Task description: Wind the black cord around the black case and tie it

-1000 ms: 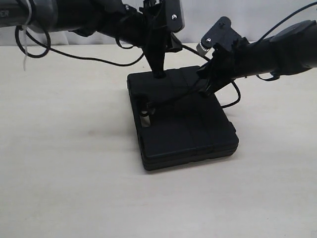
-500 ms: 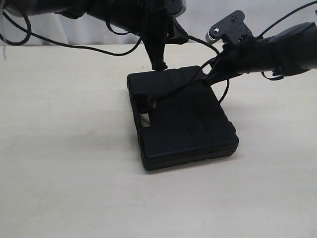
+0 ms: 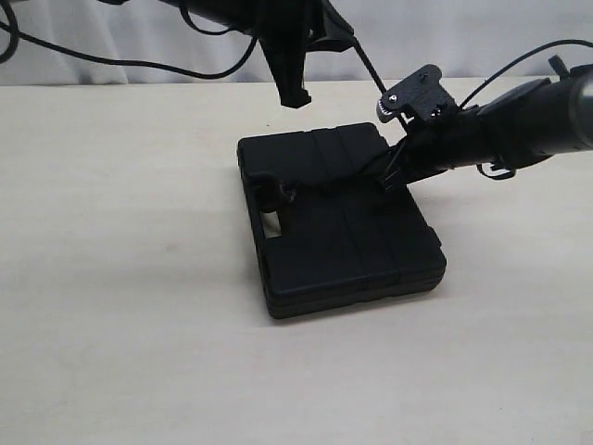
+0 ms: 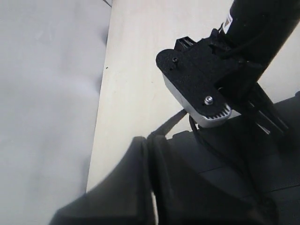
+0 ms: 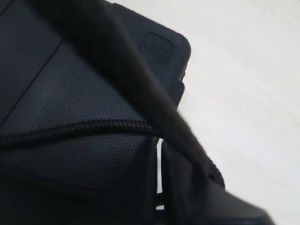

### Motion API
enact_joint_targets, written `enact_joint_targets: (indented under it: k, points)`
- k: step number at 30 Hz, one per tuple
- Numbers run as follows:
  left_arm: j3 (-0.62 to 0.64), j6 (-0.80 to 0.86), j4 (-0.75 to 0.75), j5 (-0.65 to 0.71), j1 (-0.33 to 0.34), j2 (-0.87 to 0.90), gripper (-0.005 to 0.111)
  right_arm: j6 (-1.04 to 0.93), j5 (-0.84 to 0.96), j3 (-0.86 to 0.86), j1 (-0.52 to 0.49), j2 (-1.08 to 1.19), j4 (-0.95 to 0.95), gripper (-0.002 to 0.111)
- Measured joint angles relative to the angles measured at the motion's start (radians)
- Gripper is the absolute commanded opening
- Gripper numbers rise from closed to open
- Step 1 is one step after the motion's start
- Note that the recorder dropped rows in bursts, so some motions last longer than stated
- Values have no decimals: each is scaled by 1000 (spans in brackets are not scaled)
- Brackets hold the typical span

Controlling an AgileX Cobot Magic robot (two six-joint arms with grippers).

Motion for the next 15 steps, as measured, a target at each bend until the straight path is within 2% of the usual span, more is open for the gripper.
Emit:
enact_joint_targets:
  k: [3, 7, 12, 13, 15]
  points:
    - [0, 0, 2, 0, 0, -8, 0, 0, 38, 0, 0, -14, -9, 4]
    - [0, 0, 2, 0, 0, -20, 0, 7, 192, 0, 0, -72, -107, 4]
    - [0, 0, 2, 0, 0, -21, 0, 220, 351, 0, 0, -183, -390, 5]
    - [0, 0, 2, 0, 0, -21, 0, 288, 371, 0, 0, -217, -450, 7]
    - [0, -14, 4, 0, 0, -21, 0, 380, 378, 0, 0, -270, -516, 18]
